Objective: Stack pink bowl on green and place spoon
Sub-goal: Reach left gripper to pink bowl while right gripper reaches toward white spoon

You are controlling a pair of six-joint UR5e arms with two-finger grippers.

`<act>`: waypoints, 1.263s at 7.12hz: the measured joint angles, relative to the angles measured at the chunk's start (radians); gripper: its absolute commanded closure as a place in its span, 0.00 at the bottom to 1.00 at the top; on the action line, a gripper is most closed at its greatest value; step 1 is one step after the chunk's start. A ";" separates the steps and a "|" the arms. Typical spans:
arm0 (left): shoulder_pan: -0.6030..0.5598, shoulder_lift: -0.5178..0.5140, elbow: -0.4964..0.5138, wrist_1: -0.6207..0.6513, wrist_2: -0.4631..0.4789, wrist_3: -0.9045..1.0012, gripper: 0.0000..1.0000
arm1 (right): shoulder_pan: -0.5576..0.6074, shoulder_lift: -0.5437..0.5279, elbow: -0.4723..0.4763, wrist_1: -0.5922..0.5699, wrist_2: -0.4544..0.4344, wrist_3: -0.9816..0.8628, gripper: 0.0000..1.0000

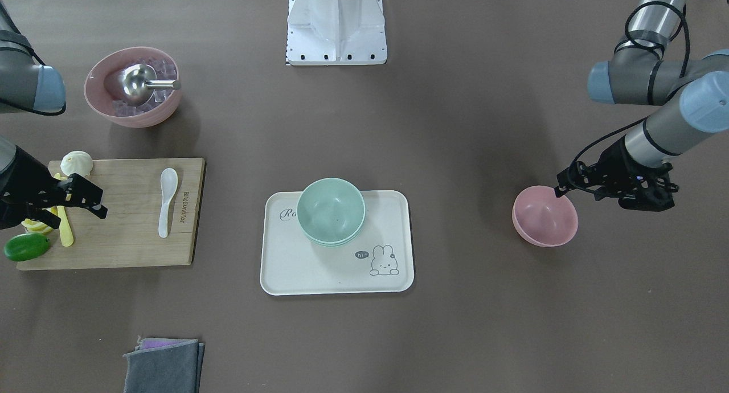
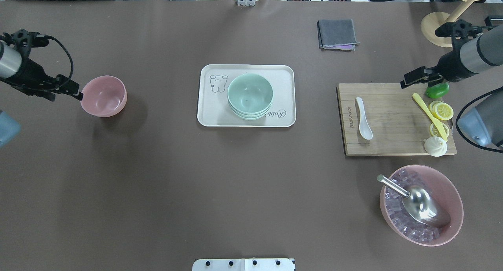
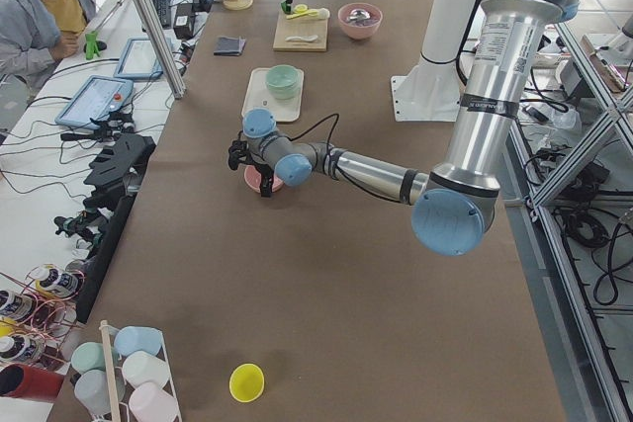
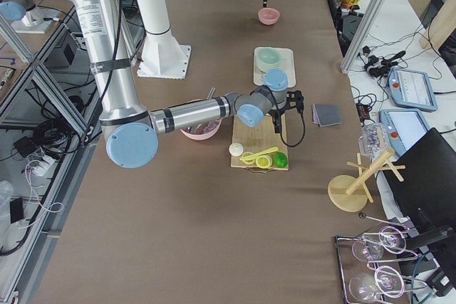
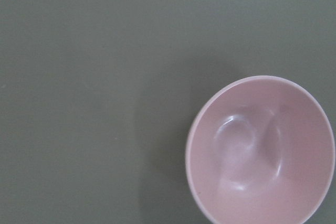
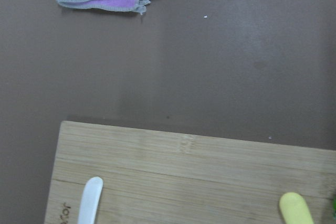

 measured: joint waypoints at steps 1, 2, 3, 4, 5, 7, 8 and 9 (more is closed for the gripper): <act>0.011 -0.013 0.020 -0.001 0.009 -0.004 0.10 | -0.022 0.018 0.010 -0.004 -0.002 0.027 0.00; 0.014 -0.018 0.040 -0.001 0.010 -0.004 0.16 | -0.036 0.030 0.019 -0.006 -0.002 0.046 0.00; 0.015 -0.021 0.059 -0.001 0.010 -0.004 0.38 | -0.047 0.036 0.028 -0.008 -0.002 0.060 0.00; 0.016 -0.024 0.072 -0.001 0.009 -0.004 0.67 | -0.058 0.039 0.033 -0.009 -0.001 0.067 0.01; 0.016 -0.027 0.080 -0.001 0.009 -0.005 1.00 | -0.065 0.040 0.033 -0.009 0.005 0.069 0.01; 0.016 -0.034 0.083 0.000 0.008 -0.010 1.00 | -0.072 0.045 0.032 -0.010 0.011 0.071 0.01; 0.016 -0.042 0.085 0.001 0.007 -0.011 1.00 | -0.075 0.056 0.032 -0.012 0.011 0.071 0.01; 0.016 -0.052 0.084 0.003 0.005 -0.013 1.00 | -0.076 0.074 0.033 -0.023 0.012 0.071 0.01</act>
